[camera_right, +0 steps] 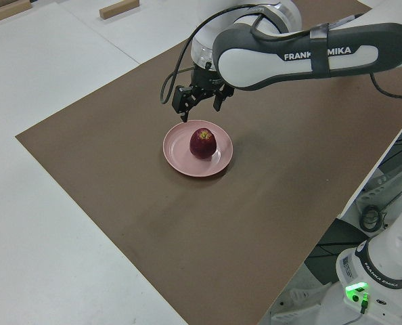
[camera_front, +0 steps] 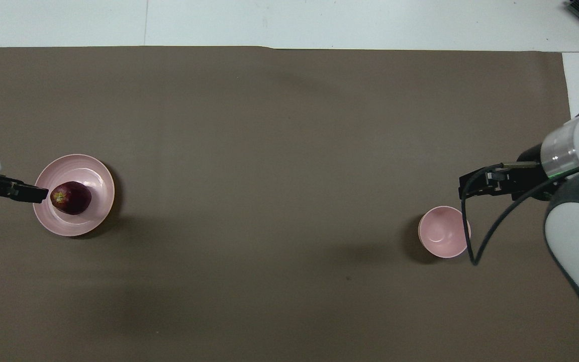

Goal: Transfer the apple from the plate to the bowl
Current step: 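Lower the left gripper onto the apple while the right gripper moves inward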

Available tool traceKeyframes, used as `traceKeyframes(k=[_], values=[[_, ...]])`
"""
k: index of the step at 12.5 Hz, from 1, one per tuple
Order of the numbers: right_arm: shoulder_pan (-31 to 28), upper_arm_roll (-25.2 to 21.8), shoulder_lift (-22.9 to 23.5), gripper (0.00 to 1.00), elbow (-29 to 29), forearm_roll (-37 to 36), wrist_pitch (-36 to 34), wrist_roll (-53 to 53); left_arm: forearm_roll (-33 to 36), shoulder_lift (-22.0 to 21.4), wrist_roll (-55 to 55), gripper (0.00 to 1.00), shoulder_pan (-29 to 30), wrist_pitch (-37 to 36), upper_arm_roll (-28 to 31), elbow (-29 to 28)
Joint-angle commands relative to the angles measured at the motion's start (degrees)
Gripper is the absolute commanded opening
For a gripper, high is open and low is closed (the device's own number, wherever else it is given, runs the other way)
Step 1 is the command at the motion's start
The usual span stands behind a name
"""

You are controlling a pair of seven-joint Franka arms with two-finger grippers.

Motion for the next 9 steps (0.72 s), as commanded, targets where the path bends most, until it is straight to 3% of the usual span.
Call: traceKeyframes(k=[1,3,7,9], values=[[1.43,-0.05,1.13,1.0,-4.39,4.1,4.96,2.09,-2.15,2.38,0.92,1.0,0.67,6.72,-0.47,-2.92],[2.22,-0.05,3.67,1.0,-5.63,7.36,7.6,4.2,-5.39,3.17,0.83,1.0,0.58,12.18,-0.47,-6.0],[5.82,-0.05,7.19,1.0,-8.36,14.65,14.02,11.13,-7.96,5.28,0.65,1.0,0.05,15.19,-0.47,-6.89],[7.75,-0.05,9.38,1.0,-8.45,18.61,16.48,15.26,-8.05,5.2,-0.48,0.89,-0.21,15.81,-0.47,-8.21]])
